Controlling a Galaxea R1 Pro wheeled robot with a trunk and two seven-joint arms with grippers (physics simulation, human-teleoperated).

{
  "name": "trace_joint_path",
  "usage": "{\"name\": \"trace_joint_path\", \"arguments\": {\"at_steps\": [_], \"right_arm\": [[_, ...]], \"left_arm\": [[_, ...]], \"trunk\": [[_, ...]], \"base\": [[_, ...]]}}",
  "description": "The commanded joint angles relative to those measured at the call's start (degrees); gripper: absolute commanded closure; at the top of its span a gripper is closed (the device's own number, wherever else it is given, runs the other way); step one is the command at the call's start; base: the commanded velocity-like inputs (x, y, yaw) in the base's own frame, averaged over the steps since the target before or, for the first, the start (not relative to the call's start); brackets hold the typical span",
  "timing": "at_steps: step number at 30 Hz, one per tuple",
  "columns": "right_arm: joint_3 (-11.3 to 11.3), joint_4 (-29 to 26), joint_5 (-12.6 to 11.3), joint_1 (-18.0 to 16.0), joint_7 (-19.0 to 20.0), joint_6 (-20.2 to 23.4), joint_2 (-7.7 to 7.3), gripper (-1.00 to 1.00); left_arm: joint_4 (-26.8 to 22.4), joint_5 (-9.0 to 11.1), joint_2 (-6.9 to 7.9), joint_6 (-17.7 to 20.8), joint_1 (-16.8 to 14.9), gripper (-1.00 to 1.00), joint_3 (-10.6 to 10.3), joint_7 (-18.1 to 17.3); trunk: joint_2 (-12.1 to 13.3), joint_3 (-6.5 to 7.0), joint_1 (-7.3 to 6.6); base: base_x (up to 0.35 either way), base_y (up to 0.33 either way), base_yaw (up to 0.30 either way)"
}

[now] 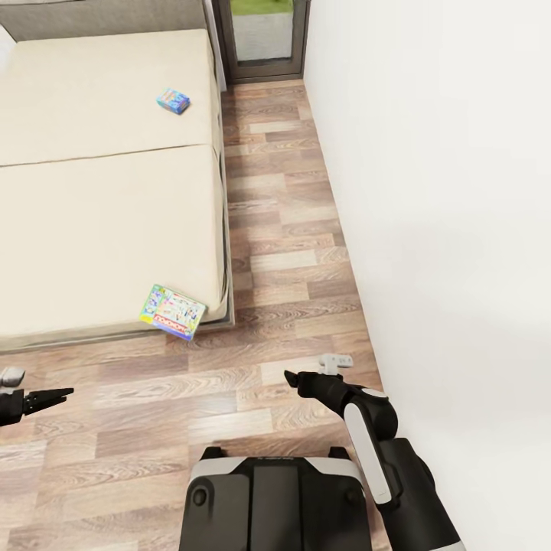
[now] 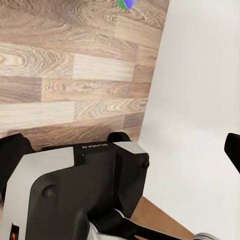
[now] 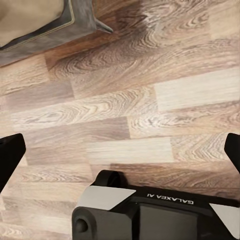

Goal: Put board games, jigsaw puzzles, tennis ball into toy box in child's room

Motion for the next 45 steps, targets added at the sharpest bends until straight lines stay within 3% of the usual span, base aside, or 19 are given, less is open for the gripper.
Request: {"name": "trace_joint_path", "arguments": {"at_steps": [1,45], "right_arm": [[0.0,0.0,-0.2,0.0,-0.2,0.2,0.03,-1.0],[0.2,2.3,-0.1,-0.1,-0.3,-2.6,0.29,-1.0]], "left_arm": [[0.0,-0.6,0.02,0.6,-0.1,-1.0,0.4,-0.2],[0.0,-0.6,0.02,0.6,0.0,-1.0,0.4,-0.2]], "trunk": [[-0.1,0.03,0.04],[-0.1,4.16,0.04]], "base": [[0.0,0.0,0.0],[0.0,0.0,0.0]]}}
